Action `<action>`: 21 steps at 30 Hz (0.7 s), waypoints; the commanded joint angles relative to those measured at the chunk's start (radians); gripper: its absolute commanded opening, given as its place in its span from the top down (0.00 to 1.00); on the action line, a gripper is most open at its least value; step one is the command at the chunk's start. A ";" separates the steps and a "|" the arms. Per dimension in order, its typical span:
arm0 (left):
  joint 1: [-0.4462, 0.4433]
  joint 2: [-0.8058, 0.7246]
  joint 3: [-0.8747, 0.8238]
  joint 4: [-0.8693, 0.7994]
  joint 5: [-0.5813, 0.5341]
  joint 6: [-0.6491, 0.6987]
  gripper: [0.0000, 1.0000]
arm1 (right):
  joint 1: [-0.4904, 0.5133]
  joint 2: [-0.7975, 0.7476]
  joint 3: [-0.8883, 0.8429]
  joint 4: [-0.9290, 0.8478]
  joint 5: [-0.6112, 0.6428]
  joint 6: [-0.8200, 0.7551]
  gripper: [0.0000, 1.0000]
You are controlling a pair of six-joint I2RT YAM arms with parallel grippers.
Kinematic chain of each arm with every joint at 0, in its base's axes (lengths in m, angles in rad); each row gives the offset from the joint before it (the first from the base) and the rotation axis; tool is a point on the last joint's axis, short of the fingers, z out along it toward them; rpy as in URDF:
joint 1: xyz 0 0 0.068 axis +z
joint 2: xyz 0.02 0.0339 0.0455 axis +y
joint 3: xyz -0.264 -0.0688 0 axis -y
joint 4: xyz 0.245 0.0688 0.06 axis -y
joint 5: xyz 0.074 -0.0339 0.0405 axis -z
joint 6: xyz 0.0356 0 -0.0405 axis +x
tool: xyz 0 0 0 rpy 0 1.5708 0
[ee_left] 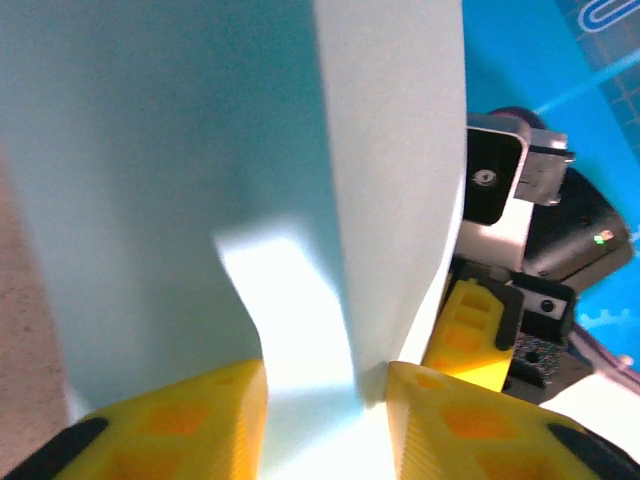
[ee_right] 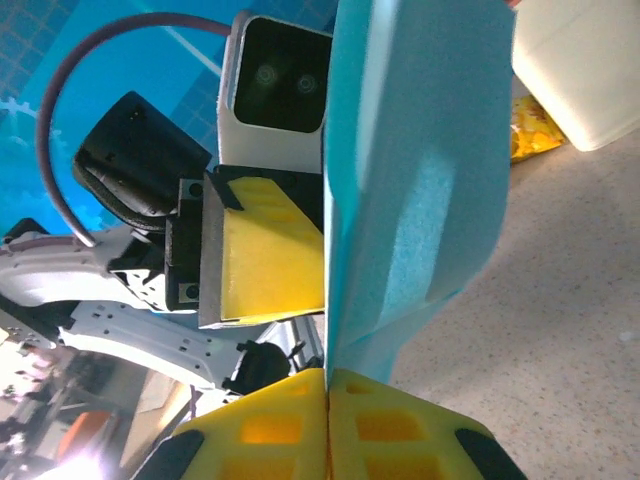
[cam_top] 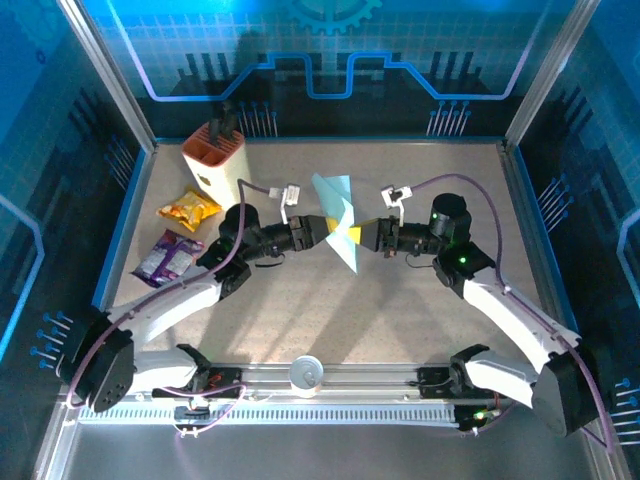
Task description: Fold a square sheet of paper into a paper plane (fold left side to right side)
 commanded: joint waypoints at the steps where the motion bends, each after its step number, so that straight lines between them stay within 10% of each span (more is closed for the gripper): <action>1: 0.005 -0.085 0.019 -0.159 -0.080 0.099 0.55 | 0.012 -0.045 0.057 -0.199 0.067 -0.126 0.92; 7: 0.013 -0.243 -0.002 -0.444 -0.283 0.229 0.41 | 0.047 -0.086 0.152 -0.557 0.340 -0.317 0.92; 15: 0.014 -0.465 -0.027 -0.772 -0.673 0.319 0.36 | 0.364 0.106 0.412 -1.084 1.274 -0.435 0.93; 21: 0.016 -0.597 -0.064 -0.860 -0.838 0.318 0.35 | 0.537 0.378 0.592 -1.319 1.657 -0.359 0.93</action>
